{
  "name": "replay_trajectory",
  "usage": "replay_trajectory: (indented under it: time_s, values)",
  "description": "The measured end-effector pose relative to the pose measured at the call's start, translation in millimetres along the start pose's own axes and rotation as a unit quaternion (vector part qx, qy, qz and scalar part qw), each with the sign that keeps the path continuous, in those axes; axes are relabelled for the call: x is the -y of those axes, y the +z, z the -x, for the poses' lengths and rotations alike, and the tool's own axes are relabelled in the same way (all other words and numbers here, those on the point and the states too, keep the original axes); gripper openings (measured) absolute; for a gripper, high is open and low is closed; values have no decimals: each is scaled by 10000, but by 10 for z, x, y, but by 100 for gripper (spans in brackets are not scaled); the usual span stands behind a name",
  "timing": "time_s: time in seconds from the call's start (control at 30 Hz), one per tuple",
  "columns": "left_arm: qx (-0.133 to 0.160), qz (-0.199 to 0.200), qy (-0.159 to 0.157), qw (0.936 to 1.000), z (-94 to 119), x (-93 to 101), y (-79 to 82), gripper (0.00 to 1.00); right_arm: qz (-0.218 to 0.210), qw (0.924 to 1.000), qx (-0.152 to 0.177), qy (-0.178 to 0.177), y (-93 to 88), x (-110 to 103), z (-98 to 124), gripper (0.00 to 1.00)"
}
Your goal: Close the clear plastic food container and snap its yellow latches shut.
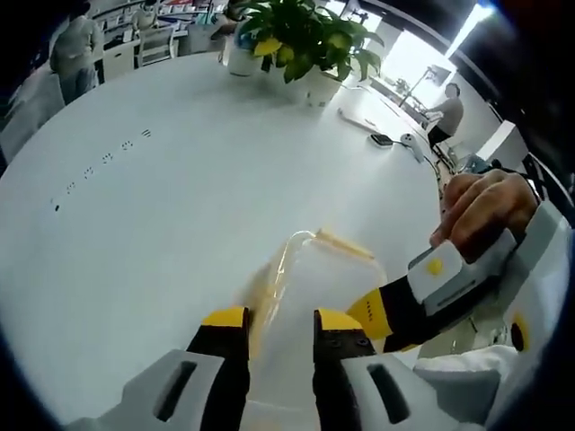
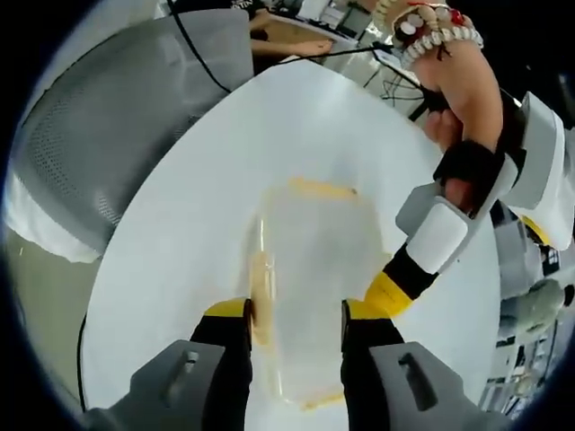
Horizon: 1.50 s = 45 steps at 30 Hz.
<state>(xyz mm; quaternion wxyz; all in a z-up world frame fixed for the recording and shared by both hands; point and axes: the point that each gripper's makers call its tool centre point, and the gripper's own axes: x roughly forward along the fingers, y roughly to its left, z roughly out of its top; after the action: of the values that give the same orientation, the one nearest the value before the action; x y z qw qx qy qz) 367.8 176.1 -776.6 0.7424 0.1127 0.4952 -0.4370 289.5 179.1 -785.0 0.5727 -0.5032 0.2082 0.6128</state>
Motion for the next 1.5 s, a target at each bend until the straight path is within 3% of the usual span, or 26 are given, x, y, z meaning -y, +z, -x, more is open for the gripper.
replay_trajectory:
  time_s: [0.1,0.13,0.83,0.87,0.97,1.03,1.13,1.27,1.5]
  values:
    - [-25,31,34,10000,-4,-8,6,20,21,10000,58,-72,69,-13,-1,33]
    - [-18,71,39,10000,-10,-10,11,20,49,9999,-51,-89,58,35,43,33]
    - [-96,212,103,9997,-8,-22,47,18,67,9999,-80,-58,-13,61,10,35]
    - [-55,12,98,9999,-12,-20,54,18,65,9999,-81,-62,-13,59,9,35]
    - [131,86,25,9999,-2,-21,42,17,59,9999,-69,-66,-14,53,1,35]
    - [235,-106,-37,9997,-24,-29,52,17,55,9999,-67,-76,-16,47,-1,35]
    - [114,-80,-102,9999,-44,-42,65,17,67,9999,-51,-106,-14,46,0,35]
    - [-329,-265,8,9991,-67,-49,74,18,29,9999,-57,-106,-13,45,-4,35]
    - [-769,-114,62,9970,-72,-64,72,17,-19,9999,18,-108,-18,45,-10,35]
